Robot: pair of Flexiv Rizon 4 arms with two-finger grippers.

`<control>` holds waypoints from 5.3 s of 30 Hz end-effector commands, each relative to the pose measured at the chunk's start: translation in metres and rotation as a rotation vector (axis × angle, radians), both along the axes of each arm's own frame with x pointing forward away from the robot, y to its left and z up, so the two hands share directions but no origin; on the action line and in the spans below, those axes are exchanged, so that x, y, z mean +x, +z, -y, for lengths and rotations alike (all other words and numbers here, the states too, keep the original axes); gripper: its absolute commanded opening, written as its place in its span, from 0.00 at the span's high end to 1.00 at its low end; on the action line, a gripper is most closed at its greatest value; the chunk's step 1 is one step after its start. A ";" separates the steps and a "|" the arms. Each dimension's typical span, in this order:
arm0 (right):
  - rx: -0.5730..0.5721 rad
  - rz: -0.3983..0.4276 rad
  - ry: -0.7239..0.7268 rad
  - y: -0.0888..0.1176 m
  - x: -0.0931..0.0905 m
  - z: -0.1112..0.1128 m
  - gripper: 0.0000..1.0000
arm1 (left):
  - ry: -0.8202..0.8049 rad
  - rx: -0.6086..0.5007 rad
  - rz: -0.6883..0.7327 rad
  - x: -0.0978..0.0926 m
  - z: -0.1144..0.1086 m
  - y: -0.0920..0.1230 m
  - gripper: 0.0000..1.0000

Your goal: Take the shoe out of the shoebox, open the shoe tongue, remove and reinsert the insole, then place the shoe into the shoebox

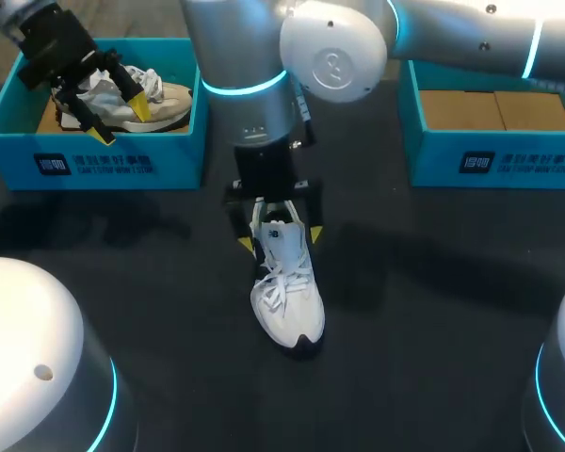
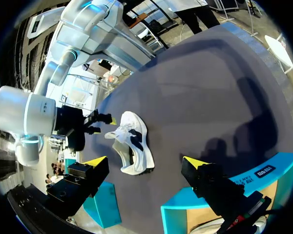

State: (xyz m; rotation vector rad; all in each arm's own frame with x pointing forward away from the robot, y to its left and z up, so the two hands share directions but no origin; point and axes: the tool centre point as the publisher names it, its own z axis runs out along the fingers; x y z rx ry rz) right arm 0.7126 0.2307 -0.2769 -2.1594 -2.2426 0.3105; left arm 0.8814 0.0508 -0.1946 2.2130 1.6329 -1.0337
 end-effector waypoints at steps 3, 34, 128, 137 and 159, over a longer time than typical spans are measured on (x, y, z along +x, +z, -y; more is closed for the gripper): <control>0.000 0.013 -0.017 -0.005 -0.015 0.003 0.10 | 0.000 0.002 0.001 0.000 0.000 0.000 0.00; 0.045 -0.046 0.048 -0.038 0.016 -0.003 0.73 | 0.000 0.002 0.001 0.000 0.000 0.000 0.00; 0.131 0.249 1.462 0.007 0.056 -0.025 0.00 | 0.000 0.002 0.001 0.000 0.000 0.000 0.00; 0.131 0.249 1.462 0.007 0.056 -0.025 0.00 | 0.000 0.002 0.001 0.000 0.000 0.000 0.00; 0.027 0.208 1.645 -0.004 0.150 -0.018 0.00 | 0.000 0.002 0.001 0.000 0.000 0.000 0.00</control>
